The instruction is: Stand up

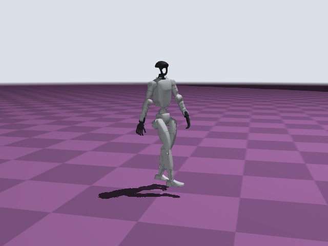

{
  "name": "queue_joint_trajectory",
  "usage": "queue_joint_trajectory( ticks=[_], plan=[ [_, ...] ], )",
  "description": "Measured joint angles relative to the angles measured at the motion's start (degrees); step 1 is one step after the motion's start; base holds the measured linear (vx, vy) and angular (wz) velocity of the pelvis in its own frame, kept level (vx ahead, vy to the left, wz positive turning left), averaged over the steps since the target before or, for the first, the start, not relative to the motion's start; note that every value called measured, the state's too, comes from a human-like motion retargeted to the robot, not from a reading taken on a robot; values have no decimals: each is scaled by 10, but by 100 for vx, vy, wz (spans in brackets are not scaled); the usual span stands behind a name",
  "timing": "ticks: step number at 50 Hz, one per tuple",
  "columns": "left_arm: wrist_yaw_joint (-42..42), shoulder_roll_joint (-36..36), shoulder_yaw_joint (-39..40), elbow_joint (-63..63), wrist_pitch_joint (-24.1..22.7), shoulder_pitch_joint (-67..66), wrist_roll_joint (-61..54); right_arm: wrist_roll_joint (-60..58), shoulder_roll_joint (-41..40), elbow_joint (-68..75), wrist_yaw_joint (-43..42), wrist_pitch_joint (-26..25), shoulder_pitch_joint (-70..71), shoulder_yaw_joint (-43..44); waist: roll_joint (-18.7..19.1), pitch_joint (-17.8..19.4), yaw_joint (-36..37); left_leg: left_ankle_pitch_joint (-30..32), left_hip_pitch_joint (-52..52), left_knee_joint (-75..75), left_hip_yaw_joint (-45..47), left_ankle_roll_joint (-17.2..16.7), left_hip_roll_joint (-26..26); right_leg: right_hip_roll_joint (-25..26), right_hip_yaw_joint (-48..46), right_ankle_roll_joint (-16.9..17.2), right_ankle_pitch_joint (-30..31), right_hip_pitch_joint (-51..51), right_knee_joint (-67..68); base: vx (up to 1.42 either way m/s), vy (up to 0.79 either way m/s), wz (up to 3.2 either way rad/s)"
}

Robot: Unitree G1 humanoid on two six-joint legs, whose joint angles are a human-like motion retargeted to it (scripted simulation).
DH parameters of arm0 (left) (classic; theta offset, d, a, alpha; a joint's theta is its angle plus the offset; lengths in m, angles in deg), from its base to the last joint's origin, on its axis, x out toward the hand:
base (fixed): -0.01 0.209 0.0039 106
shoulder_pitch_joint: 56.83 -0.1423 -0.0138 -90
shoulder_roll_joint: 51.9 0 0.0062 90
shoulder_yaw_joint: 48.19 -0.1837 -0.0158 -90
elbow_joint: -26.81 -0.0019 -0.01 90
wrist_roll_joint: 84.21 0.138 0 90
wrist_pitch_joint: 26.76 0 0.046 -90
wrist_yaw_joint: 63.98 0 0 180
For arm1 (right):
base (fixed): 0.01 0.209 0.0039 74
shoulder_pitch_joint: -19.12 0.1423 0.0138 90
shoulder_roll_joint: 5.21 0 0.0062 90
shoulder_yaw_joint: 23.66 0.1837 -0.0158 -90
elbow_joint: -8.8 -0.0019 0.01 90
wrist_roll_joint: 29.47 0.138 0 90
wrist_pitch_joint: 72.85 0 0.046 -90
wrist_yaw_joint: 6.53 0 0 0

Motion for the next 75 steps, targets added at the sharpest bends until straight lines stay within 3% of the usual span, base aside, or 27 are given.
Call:
queue_joint_trajectory(
  ticks=[5,8,10,15,17,20,25,30,33,40,42,45,48,50,55,57,58,60,62,63,64,67,70,71,72,73,75],
  plan=[
    [2,3,-21,4,-15,34,6,0,3,12,2,-2,-7,7,3,-6,7,-13,61,0,-9,-28,-12,-13,-45,20,-21,-13,-88,81,-8,4],
    [4,11,-31,0,-20,33,7,-4,5,18,4,-11,-3,12,13,-20,-12,23,73,32,-28,-45,-9,-24,-64,-24,2,-15,-34,75,-8,76],
    [7,14,-34,-7,-23,24,8,-5,4,21,5,-14,0,15,14,-28,-24,87,80,60,-45,-47,-17,-23,-28,-35,34,0,-24,88,-16,82],
    [-4,20,-36,-40,-23,-20,22,26,-4,21,8,-8,19,6,-3,-27,-5,346,24,258,19,-62,-25,-62,-27,-75,-6,55,12,81,-14,34],
    [-3,13,-28,-52,-20,-34,21,30,-6,12,6,-6,38,-9,-19,-19,13,356,-27,369,75,-32,-3,-82,-48,-85,-23,83,11,62,-14,-9],
    [-9,3,4,-57,-15,-68,29,10,-9,-5,1,-8,74,-19,-19,-12,25,234,-103,480,92,-30,21,-79,-68,-105,-43,117,4,68,-14,20],
    [-15,-13,67,-73,-18,-130,0,-14,-8,-48,-14,-1,129,-42,-5,-3,63,177,-227,479,69,-71,40,-48,-56,-136,-66,157,-6,60,-9,-35],
    [-12,-30,120,-85,-3,-187,-10,-3,-8,-97,-21,20,153,-42,22,-3,98,66,-286,346,41,-38,62,-8,-62,-165,-100,198,-13,53,-4,-20],
    [-14,-37,147,-85,5,-218,-17,1,-7,-112,-25,30,159,-42,34,-3,107,35,-318,261,22,-21,72,13,-53,-183,-127,222,-14,57,1,-12],
    [-21,-55,218,-85,11,-265,-25,9,-13,-85,-14,32,152,-47,29,0,164,58,-362,157,50,21,131,47,8,-215,-181,255,17,73,5,-63],
    [-25,-63,236,-85,11,-272,-33,3,-16,-70,-4,28,146,-49,20,-4,165,15,-367,199,28,37,116,55,12,-217,-170,258,35,83,7,-41],
    [-30,-70,272,-85,15,-283,-49,-16,-24,-56,5,22,134,-53,11,-5,171,-25,-366,254,37,-14,154,76,24,-213,-96,253,92,85,11,-88],
    [-27,-83,279,-85,24,-266,-66,-6,-24,-38,8,21,128,-57,35,-4,143,-62,-380,295,8,-43,182,145,19,-194,30,191,224,62,9,-2],
    [-28,-105,263,-85,23,-236,-61,10,-20,-29,12,23,122,-55,63,-7,114,-97,-396,323,-28,-65,205,179,-38,-173,8,102,355,49,-2,58],
    [-58,-165,226,-80,3,-136,12,-9,13,-27,36,39,124,-30,46,1,127,-163,-409,410,-11,-118,218,170,-53,-205,-84,-23,401,44,0,-14],
    [-69,-192,209,-55,-2,-90,38,-44,50,-36,50,32,136,-20,43,3,128,-189,-415,461,-19,-147,214,165,-50,-214,-15,-66,425,52,7,14],
    [-73,-208,199,-38,-3,-67,42,-69,74,-46,53,23,144,-13,58,-1,129,-207,-424,495,-32,-163,228,191,-73,-222,-80,-98,520,52,10,33],
    [-79,-239,183,2,-11,-27,37,-121,130,-82,52,-1,154,17,66,-14,117,-233,-448,568,-45,-177,212,152,-97,-209,-94,-132,662,71,19,72],
    [-80,-266,182,57,-21,4,30,-142,193,-131,60,-17,160,55,41,-26,113,-239,-452,637,-24,-177,152,120,-71,-172,74,-132,700,59,22,90],
    [-79,-284,177,83,-28,23,24,-138,225,-157,65,-22,165,72,38,-23,114,-234,-452,686,-25,-177,135,193,-30,-134,98,-129,720,64,2,65],
    [-80,-307,165,103,-35,42,14,-128,258,-182,64,-26,171,86,32,-25,123,-219,-456,737,-16,-177,134,196,-26,-132,123,-136,757,76,-14,14],
    [-101,-386,125,139,-50,99,-14,-92,351,-248,46,-39,202,110,14,-39,118,-168,-469,902,0,-177,126,130,-61,-179,237,-158,868,97,-31,44],
    [-134,-450,109,157,-56,141,-26,-72,433,-308,3,-38,246,133,-5,-41,64,-119,-413,1064,12,-177,64,66,-101,-243,244,-103,1013,149,-46,214],
    [-138,-451,107,167,-61,151,-27,-72,457,-316,-7,-36,253,144,-18,-53,29,-93,-410,1107,-7,-170,3,197,-30,-260,244,-58,1015,172,-45,421],
    [-149,-463,109,175,-65,163,-33,-70,484,-330,-26,-29,269,154,-23,-57,6,-59,-408,1151,-13,-165,-28,257,1,-271,244,-20,1033,141,-27,213],
    [-174,-493,118,180,-67,180,-48,-62,518,-358,-61,-10,302,166,-12,-43,9,-9,-410,1198,8,-165,3,178,-48,-271,244,4,1084,91,-6,-123],
    [-208,-534,148,192,-78,213,-73,-47,570,-392,-130,9,375,185,-11,-49,31,125,-500,1311,99,-69,61,17,-86,-271,244,-10,1152,39,33,-237]
  ],
)
